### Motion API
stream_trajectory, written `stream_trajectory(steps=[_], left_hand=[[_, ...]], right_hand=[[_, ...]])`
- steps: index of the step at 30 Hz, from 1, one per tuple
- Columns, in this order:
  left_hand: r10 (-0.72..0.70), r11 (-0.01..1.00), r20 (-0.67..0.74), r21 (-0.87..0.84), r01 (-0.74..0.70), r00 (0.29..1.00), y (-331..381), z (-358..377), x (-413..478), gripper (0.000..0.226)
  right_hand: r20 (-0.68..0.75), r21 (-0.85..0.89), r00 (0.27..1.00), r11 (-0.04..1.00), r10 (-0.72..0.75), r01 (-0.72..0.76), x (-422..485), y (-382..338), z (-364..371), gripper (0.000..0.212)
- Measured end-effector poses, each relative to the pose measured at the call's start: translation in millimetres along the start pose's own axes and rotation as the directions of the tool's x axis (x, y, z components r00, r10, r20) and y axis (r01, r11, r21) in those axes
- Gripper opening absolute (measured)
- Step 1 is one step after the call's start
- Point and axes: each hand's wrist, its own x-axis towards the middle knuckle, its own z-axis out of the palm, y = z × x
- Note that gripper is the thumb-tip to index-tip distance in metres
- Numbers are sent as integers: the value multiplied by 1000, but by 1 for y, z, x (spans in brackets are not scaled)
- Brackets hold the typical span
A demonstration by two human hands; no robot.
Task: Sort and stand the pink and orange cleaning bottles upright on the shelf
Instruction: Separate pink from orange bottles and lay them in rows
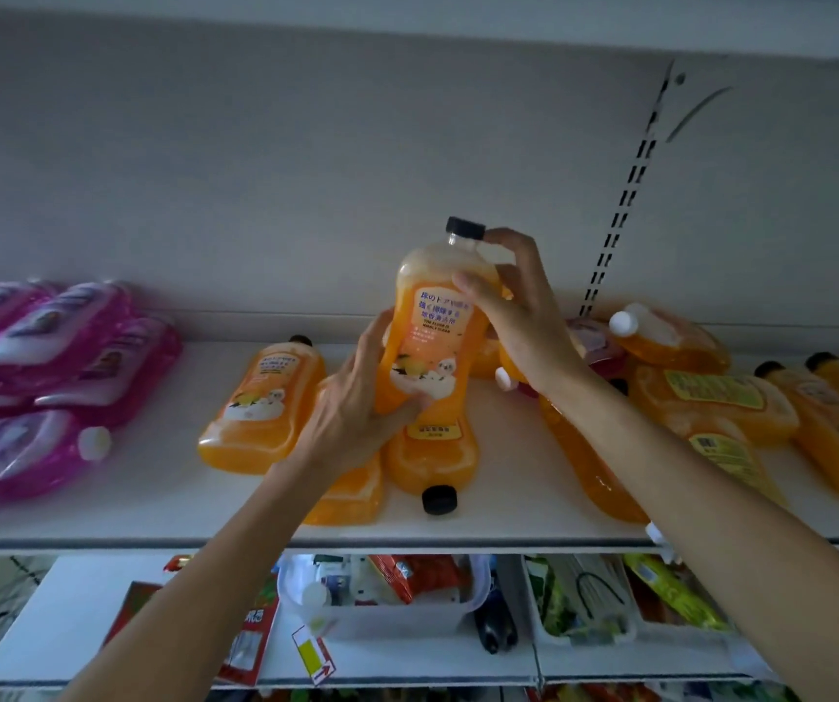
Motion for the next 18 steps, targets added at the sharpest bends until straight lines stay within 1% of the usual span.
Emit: stream_trajectory(steps=[2, 3, 5, 6, 8, 10, 13, 18], left_hand=[[10, 997, 6, -71, -9, 1000, -1, 0, 1, 75], [9, 996, 8, -88, -9, 1000, -2, 0, 0, 76], [-6, 993, 8, -117, 7, 1000, -4, 0, -1, 78], [-15, 991, 5, -133, 16, 1000, -5, -1, -2, 79], [-38, 988, 1, -148, 38, 999, -7, -4, -2, 79], [-68, 985, -3, -159, 67, 998, -7, -5, -1, 79], [-86, 983, 22, -163, 88, 996, -5, -5, 0, 78], [-120, 980, 134, -141, 139, 984, -11, -10, -1, 84]], right_hand=[[-82, -53, 996, 998, -32, 27, 3, 6, 7, 39], [-88, -60, 995, 998, -40, 35, 4, 10, 10, 40], [-19, -63, 1000, 998, -12, 10, 5, 14, 15, 51], [41, -103, 999, 995, 19, -15, 5, 14, 16, 60], [148, -247, 986, 968, 84, -45, 6, 13, 17, 80], [185, -309, 975, 949, 120, -58, 6, 13, 20, 90], [153, -307, 977, 947, 149, -97, 7, 14, 22, 92], [123, -284, 980, 951, 159, -119, 4, 14, 25, 90]])
